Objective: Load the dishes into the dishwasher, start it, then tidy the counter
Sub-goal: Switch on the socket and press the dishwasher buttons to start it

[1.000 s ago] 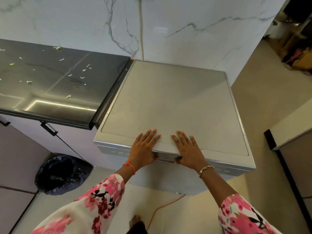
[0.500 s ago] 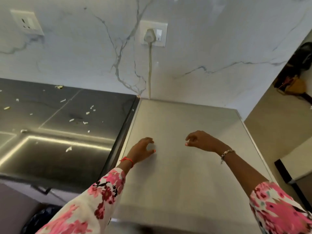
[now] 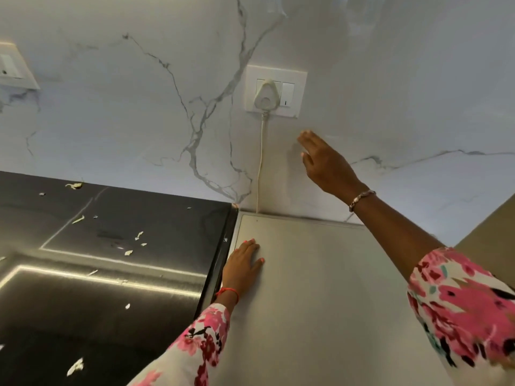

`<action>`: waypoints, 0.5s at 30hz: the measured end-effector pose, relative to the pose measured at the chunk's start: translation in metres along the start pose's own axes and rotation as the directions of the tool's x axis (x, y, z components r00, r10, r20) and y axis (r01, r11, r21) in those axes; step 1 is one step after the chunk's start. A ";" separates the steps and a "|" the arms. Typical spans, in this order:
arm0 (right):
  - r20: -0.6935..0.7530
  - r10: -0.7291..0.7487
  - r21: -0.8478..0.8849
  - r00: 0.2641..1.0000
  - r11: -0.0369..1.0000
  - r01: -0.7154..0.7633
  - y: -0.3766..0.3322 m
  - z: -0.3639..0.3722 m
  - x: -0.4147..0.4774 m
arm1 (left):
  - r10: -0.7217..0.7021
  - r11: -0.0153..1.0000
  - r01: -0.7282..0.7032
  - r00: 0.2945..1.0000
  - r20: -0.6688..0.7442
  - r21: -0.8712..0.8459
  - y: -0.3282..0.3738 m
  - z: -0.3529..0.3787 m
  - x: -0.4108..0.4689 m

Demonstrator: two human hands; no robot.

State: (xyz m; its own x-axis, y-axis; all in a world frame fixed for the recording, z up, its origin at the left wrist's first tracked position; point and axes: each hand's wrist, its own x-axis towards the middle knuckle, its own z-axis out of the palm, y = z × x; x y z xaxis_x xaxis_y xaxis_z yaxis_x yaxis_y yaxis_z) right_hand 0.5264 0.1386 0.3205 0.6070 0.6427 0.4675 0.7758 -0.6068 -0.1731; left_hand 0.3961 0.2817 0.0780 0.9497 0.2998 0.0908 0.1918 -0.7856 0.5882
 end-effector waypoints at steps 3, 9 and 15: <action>-0.088 -0.107 -0.114 0.990 0.989 0.097 0.000 0.008 0.036 | 0.005 1.000 -0.004 0.999 -0.052 0.028 -0.003 0.008 0.013; -0.147 -0.127 -0.344 0.981 0.937 0.070 0.001 0.020 0.087 | 0.030 0.997 -0.023 0.994 -0.103 0.076 -0.007 0.016 0.013; -0.138 -0.060 -0.483 0.989 0.876 -0.015 0.004 0.032 0.095 | 0.035 0.995 -0.022 0.992 -0.125 0.102 -0.005 0.016 0.012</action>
State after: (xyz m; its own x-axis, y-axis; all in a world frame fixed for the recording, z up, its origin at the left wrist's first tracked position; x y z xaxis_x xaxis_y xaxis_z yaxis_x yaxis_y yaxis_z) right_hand 0.5924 0.2119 0.3362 0.5301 0.6070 0.5921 0.5873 -0.7665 0.2599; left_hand 0.4107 0.2810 0.0633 0.9174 0.3374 0.2110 0.1948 -0.8431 0.5011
